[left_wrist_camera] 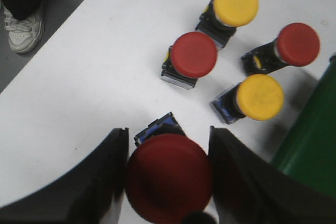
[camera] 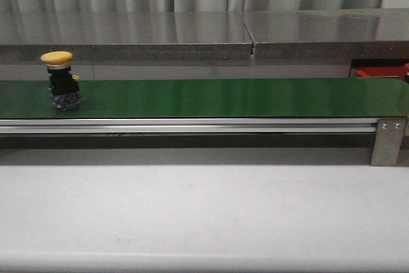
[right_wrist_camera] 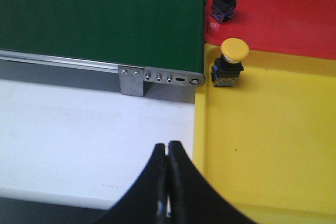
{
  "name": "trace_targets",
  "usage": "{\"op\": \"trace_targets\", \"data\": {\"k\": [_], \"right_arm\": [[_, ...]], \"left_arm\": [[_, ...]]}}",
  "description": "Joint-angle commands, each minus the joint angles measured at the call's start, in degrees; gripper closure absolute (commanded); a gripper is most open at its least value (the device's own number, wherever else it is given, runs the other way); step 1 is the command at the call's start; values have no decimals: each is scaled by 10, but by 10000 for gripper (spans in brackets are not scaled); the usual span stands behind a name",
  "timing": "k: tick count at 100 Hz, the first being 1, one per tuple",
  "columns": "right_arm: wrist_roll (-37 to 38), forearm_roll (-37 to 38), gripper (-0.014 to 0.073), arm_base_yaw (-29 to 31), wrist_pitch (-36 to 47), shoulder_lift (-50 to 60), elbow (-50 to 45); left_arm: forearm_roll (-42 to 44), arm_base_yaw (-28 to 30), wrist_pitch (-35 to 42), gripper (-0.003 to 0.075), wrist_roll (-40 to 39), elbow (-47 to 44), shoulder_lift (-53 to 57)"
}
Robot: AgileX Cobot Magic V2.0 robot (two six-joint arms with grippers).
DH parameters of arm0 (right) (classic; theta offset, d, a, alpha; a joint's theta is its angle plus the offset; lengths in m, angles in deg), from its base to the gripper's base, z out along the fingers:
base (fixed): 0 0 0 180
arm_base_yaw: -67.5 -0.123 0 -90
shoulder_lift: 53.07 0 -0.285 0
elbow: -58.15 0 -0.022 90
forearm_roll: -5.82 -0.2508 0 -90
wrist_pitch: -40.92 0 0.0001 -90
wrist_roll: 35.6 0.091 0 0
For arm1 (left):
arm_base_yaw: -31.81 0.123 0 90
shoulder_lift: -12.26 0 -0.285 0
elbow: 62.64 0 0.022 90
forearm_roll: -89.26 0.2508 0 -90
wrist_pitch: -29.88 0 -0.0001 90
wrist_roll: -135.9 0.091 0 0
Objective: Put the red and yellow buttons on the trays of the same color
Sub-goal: 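Set the red button on the belt behind the yellow one, release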
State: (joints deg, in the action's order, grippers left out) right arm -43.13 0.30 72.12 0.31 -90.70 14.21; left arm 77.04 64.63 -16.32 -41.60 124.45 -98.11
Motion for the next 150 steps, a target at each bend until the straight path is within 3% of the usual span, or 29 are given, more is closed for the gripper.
{"op": "trace_targets", "data": {"k": [1,48,92,104,128,150], "right_arm": [[-6,-2,668,-1,39,-2,15],[-6,-2,668,-1,39,-2,15],[-6,-2,668,-1,39,-2,15],[-6,-2,668,-1,39,-2,15],[-6,-2,668,-1,39,-2,15],[-6,-2,668,-1,39,-2,15]], "left_arm": [[-9,-22,9,551,0,18,43],[-13,-132,-27,551,1,59,41],[-17,-163,-39,541,1,72,-8],[-20,-163,-40,463,1,72,-9],[-38,-163,-36,192,14,72,-9],[-41,-163,-35,184,14,81,-4]]}}
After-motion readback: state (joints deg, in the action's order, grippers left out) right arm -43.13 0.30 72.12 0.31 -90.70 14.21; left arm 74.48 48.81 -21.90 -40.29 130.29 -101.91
